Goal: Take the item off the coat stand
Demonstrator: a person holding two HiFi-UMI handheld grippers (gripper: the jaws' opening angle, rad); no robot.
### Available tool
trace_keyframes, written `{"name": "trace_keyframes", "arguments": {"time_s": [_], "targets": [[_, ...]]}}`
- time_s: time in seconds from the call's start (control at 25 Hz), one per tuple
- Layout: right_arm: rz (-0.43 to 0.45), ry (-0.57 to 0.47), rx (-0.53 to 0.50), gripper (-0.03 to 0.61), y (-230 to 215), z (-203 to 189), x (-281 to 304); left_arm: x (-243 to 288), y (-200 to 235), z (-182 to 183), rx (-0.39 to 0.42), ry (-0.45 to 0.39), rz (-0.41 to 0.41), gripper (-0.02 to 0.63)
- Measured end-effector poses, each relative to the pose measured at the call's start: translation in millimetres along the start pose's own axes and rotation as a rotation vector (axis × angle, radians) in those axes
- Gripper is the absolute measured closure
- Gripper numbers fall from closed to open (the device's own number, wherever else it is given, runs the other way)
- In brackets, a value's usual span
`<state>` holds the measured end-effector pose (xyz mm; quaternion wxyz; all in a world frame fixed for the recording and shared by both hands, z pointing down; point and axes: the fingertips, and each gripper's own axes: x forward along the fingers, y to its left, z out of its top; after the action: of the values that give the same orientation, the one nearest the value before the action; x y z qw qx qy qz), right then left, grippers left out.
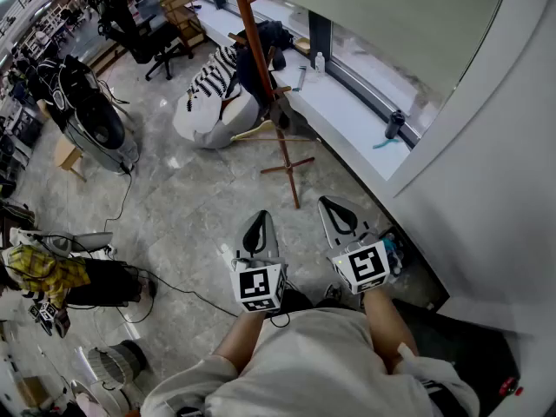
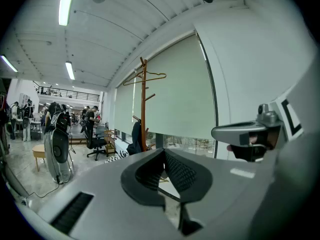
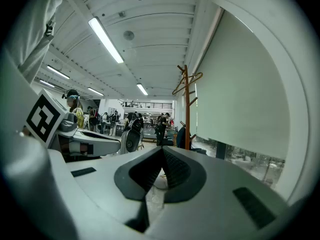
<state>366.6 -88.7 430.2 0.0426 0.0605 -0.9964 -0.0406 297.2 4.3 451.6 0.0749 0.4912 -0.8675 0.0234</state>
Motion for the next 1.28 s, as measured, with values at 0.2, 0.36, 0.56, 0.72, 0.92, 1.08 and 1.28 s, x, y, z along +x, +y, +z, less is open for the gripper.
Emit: {"name": "trace_keyframes", "arguments": {"time_s": [0.2,0.36,0.56,0.72,0.92,1.08,1.28], "targets": [[0.007,-0.017,0.018,0.574,17.4,1.6,17.8,0.8,24.3,-5.9,-0.008,0.008,-0.01,0.603],[0.014,0.001,0.015,0.574,40.4,-2.7,36.6,-4.0,53.3,-13.7,-0.003,0.022,-0.012,0.603],[0.01,0.024,0.015,0.574,66.2,-3.1,56.7,-18.3,87.8,-14.5,0.004,0.029,-0.045,0.603],[0.015,0.026,0.02,0.574,85.7,-6.4,75.4,-23.7,116.7,-21.5,0.029,0.051,-0.045,0.603],[0.045,0.025,0.005,0.574,100.4,0.0,95.8,-25.6,133.7,-26.4,0.003,0.06,-0.046,0.603],[0.053,0.023,0.002,0.574,99.8,5.8,117.3,-15.9,150.4,-21.2,0.005,0.059,-0.039,0.603],[0.093,0.026,0.012,0.574,99.6,0.8,160.0,6.7,178.4,-24.8,-0.001,0.071,-0.006,0.603]]}}
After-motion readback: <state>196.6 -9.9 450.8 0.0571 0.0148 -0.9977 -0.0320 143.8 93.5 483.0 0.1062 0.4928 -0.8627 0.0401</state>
